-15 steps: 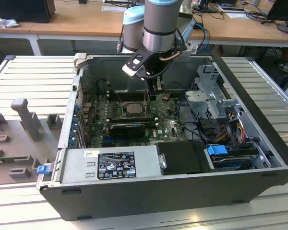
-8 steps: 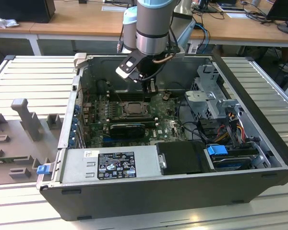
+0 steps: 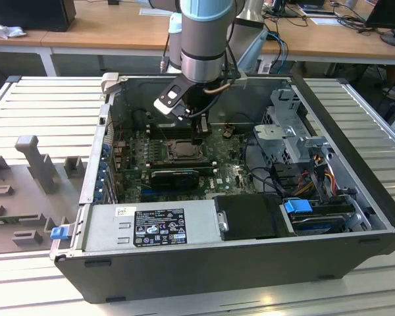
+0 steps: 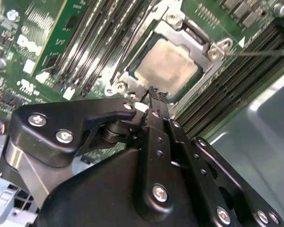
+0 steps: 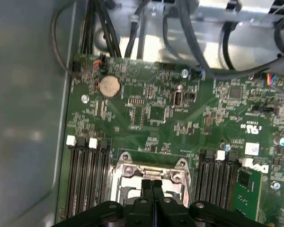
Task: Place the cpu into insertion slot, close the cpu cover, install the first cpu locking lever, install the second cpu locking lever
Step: 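Close the cpu cover, then install the first cpu locking lever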
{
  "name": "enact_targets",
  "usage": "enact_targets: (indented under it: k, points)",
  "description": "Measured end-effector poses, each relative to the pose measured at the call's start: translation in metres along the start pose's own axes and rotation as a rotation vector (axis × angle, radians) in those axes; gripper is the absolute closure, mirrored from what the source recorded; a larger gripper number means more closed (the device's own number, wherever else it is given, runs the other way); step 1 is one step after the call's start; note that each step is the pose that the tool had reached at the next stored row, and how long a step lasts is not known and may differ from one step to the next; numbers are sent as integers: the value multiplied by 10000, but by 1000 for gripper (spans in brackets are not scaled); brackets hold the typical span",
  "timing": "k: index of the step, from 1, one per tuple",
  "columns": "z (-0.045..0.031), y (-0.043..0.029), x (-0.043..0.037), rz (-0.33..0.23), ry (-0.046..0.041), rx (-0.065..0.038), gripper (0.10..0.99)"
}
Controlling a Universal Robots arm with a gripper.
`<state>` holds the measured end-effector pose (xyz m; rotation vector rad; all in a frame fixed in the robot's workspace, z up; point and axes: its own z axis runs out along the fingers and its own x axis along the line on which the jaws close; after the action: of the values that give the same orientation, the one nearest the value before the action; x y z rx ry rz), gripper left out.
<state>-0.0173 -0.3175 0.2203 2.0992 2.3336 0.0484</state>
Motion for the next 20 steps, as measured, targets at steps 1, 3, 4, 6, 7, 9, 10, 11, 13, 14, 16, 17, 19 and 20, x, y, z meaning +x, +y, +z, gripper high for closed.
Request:
enact_targets:
  k: [1, 3, 4, 6, 7, 9, 10, 11, 13, 14, 16, 17, 19, 20]
  points:
    - [5, -55, 5, -14, 8, 5, 980]
    - [4, -118, 13, -14, 17, 4, 980]
    - [4, -146, 16, -14, 17, 4, 980]
    - [3, -179, 19, -14, 17, 5, 980]
    - [2, -200, 21, -15, 17, 4, 980]
    - [2, -230, 25, -15, 17, 4, 980]
    - [1, -249, 26, -14, 17, 5, 980]
    - [0, -275, 29, -14, 17, 5, 980]
    - [-2, -289, 31, -14, 14, 6, 980]
    - [-4, -295, 31, -14, 16, 5, 980]
    - [-34, -296, 32, -15, 16, 5, 980]
    - [-46, -298, 33, -14, 17, 4, 980]
    - [-81, -298, 33, -15, 16, 4, 980]
    - [-90, -298, 33, -14, 17, 5, 980]
